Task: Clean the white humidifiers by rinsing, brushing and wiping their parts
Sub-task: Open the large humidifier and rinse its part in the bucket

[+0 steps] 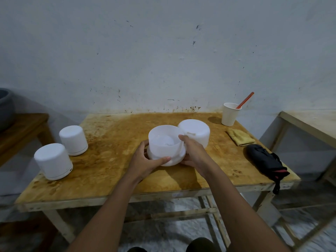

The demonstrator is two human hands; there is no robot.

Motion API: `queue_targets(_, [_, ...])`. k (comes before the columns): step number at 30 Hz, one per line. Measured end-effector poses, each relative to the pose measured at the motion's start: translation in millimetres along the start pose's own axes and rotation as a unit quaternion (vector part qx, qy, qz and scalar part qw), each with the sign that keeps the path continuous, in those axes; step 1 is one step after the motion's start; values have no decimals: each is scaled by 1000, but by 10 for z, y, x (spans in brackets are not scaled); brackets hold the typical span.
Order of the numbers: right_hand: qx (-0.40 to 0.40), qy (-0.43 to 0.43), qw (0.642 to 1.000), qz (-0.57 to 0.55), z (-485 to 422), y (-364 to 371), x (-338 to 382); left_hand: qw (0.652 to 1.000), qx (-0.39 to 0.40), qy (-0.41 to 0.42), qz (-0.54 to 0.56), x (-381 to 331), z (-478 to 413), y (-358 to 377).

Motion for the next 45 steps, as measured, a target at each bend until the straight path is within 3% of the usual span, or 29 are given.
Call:
queue_targets(6, [-6,0,1000,-23,116,-62,25,1000,21,4,-12,-34,50,40])
queue_targets(14, [-75,-29,997,-12,331,-425,113,985,14,-20,-173,-77,205,232])
queue_targets(20, [-107,-47,993,18,604,-800,161,954,44,25,-297,-284,544,574])
queue_targets(24, [-135,-38,990,5,839,-1067,156,954,63,-16,-294,-253,593,713])
queue_targets(30, [-179,-32,983,-17,1278,-1502,79,910,49,34,-411,-372,805,841])
queue_targets(33, [-196,-39,980,-20,1504,-1692,14,928,54,54,-366,-470,936,930])
queue_targets(37, [-217,-34,975,-17,1827,-1921,-124,984,156,34,-84,-695,1303,1294])
queue_targets(41, [-240,-26,970,-14,2123,-2144,-326,963,257,-66,36,-656,1667,1804])
queue_targets(45, [-282,-15,959,-8,2410,-2414,-608,952,278,-111,64,-453,1859,2207])
Point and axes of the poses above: each hand's wrist, its own z-axis away from the middle knuckle, its own y-axis out of the palm, x = y × z, the point moved 7 cm from there along -z, towards the middle knuckle, and after that the axes turned 11 degrees about -y, right-handed, at the moved point
